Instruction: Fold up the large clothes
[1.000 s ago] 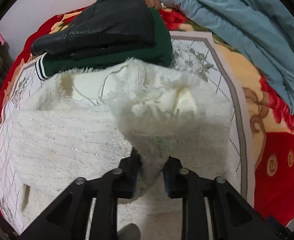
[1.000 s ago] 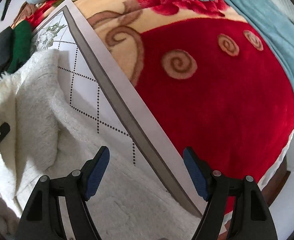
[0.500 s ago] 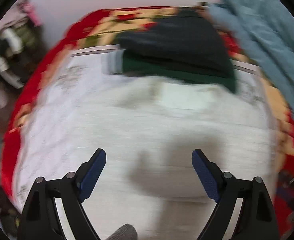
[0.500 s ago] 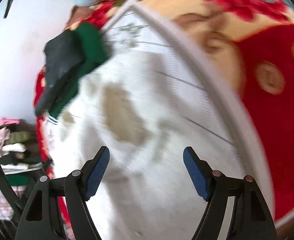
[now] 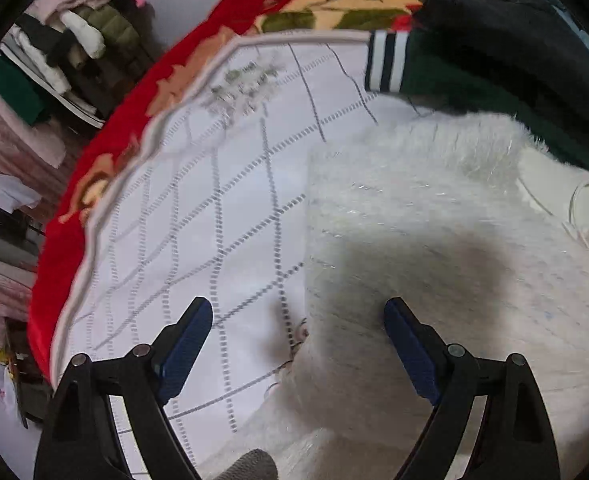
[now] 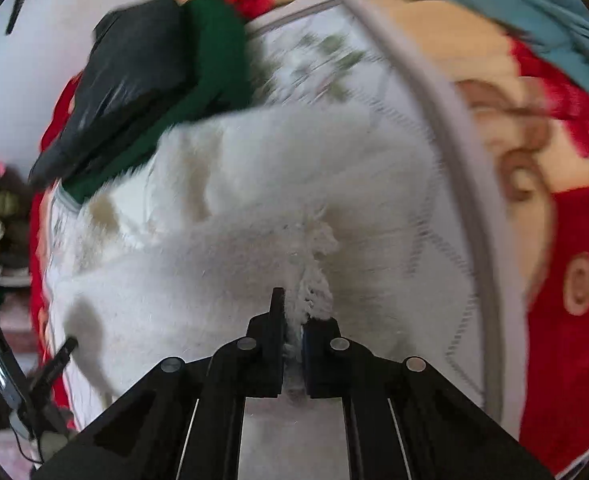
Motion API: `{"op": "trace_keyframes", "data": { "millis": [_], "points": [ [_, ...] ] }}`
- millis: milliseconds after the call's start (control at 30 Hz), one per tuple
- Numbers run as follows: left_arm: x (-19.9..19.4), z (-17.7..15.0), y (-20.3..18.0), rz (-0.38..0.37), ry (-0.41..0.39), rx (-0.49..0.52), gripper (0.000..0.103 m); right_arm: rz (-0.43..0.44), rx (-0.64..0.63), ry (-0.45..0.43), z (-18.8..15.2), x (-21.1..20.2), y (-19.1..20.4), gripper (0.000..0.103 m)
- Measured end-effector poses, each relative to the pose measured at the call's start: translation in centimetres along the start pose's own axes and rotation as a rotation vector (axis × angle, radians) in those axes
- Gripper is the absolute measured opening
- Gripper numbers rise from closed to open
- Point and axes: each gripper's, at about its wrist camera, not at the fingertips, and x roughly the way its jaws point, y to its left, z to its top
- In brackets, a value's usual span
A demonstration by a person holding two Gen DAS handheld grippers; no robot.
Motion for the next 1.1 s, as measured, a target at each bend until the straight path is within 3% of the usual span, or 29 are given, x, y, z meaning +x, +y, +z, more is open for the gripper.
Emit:
{"op": "trace_keyframes", "data": {
  "millis": [67, 167, 267, 333, 400, 467, 633, 767, 833, 867, 933, 1000, 1100],
  "points": [
    [1.7, -0.1, -0.7, 0.009, 0.034, 0.029, 0.089, -0.056, -0.02, 0.011, 0.3, 1.2, -0.1, 0.006],
    [3.0, 0.2, -1.3, 0.02, 0.044, 0.069, 0.1, -0.163, -0.078, 0.037, 0.2, 4.1, 1.3, 0.007],
    [2.2, 0.8, -0.7, -0.012, 0.062, 0.062, 0.1, -0.179, -0.082, 0.091, 0.8, 4.7, 1.9, 0.009],
    [0.5, 0.9, -0.3, -0.048, 0.059, 0.059, 0.1, -0.119, -0.039, 0.12, 1.0, 3.4, 1.6, 0.019],
    [-1.8, 0.5, -0.1, -0.082, 0.037, 0.066, 0.1, -0.06, 0.002, 0.114, 0.5, 0.9, 1.0, 0.047],
    [-3.4, -0.2, -0.4, -0.1, 0.027, 0.085, 0.1, -0.04, 0.026, 0.104, -0.8, -1.3, 0.3, 0.059],
    [-4.8, -3.5, -2.9, -0.125, 0.047, 0.183, 0.1, -0.052, 0.063, 0.183, -6.3, -2.3, -1.4, 0.059],
    [-2.8, -6.7, -5.9, -0.119, 0.102, 0.269, 0.1, -0.207, 0.064, 0.191, -9.9, -0.5, -4.8, 0.059],
    [-2.0, -7.7, -7.4, -0.101, 0.137, 0.312, 0.1, -0.306, 0.111, 0.241, -10.9, 1.4, -8.0, 0.052],
    [-2.3, -7.9, -7.9, -0.106, 0.137, 0.322, 0.1, -0.307, 0.17, 0.285, -11.2, 2.0, -9.8, 0.041],
    [-3.3, -7.9, -8.6, -0.117, 0.106, 0.321, 0.1, -0.245, 0.211, 0.267, -10.8, 1.1, -10.8, 0.04],
    [-4.6, -7.7, -9.9, -0.12, 0.065, 0.324, 0.1, -0.25, 0.124, 0.204, -9.2, -0.7, -9.8, 0.04],
    [-5.4, -7.0, -12.7, -0.111, 0.031, 0.336, 0.1, -0.21, 0.0, 0.179, -6.7, -1.0, -8.1, 0.04]
  ]
}}
